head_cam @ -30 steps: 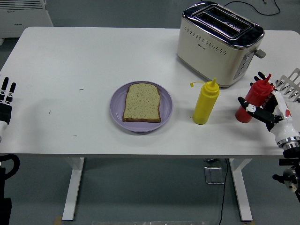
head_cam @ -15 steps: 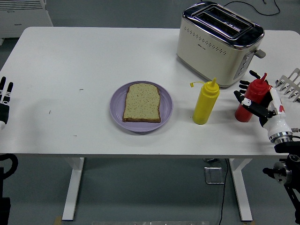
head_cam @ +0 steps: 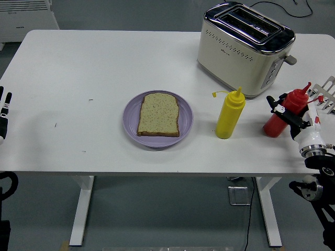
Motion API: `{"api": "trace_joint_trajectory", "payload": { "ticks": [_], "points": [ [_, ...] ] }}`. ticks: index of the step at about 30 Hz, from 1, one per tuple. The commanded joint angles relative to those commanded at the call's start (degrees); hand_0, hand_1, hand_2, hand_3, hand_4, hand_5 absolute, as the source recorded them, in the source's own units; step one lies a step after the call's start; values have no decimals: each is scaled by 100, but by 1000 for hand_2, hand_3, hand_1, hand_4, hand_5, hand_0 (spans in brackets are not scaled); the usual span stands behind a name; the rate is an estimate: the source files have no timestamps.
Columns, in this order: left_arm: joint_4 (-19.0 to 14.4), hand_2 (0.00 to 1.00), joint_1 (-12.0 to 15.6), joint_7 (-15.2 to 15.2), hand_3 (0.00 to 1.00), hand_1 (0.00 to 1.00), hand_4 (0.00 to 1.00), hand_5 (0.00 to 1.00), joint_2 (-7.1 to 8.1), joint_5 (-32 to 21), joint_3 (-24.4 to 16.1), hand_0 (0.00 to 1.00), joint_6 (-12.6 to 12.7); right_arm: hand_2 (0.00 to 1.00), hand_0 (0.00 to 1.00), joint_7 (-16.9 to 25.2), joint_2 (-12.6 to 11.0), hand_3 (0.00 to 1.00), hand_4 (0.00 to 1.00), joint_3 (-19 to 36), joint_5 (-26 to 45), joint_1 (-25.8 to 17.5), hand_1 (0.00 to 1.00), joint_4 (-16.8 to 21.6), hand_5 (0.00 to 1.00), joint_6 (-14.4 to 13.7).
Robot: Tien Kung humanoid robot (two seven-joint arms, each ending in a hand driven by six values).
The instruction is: Pick up the cup,pour liquid into bread,place the cup on the desk
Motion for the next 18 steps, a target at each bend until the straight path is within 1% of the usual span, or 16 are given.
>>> {"api": "trace_joint_trajectory", "payload": {
  "ticks": [5,6,11,12,17,18],
  "points": [
    [3,726,-5,3,673,732,551,991,0,0,11,781,-2,188,115,-62,6,254,859,-9,54,4,134,12,120,-75],
    [2,723,-4,3,671,731,548,990,0,0,8,781,-3,131,32,-87,3,217,901,-3,58,3,58,20,206,-71],
    [1,723,-3,6,671,731,548,990,0,2,6,781,-1,131,32,-197,-16,217,901,60,9,-1,58,117,206,-74],
    [1,722,-4,6,669,731,547,988,0,3,5,780,-1,113,9,-212,-20,216,898,74,0,-2,21,139,286,-79],
    [-2,722,-2,7,669,731,547,988,0,4,-1,780,1,113,9,-319,-89,216,898,294,-129,24,21,436,286,-51],
    [-3,723,-3,7,664,730,545,985,0,4,-3,779,1,125,14,-346,-118,240,816,364,-192,43,29,527,265,-48]
  ]
}}
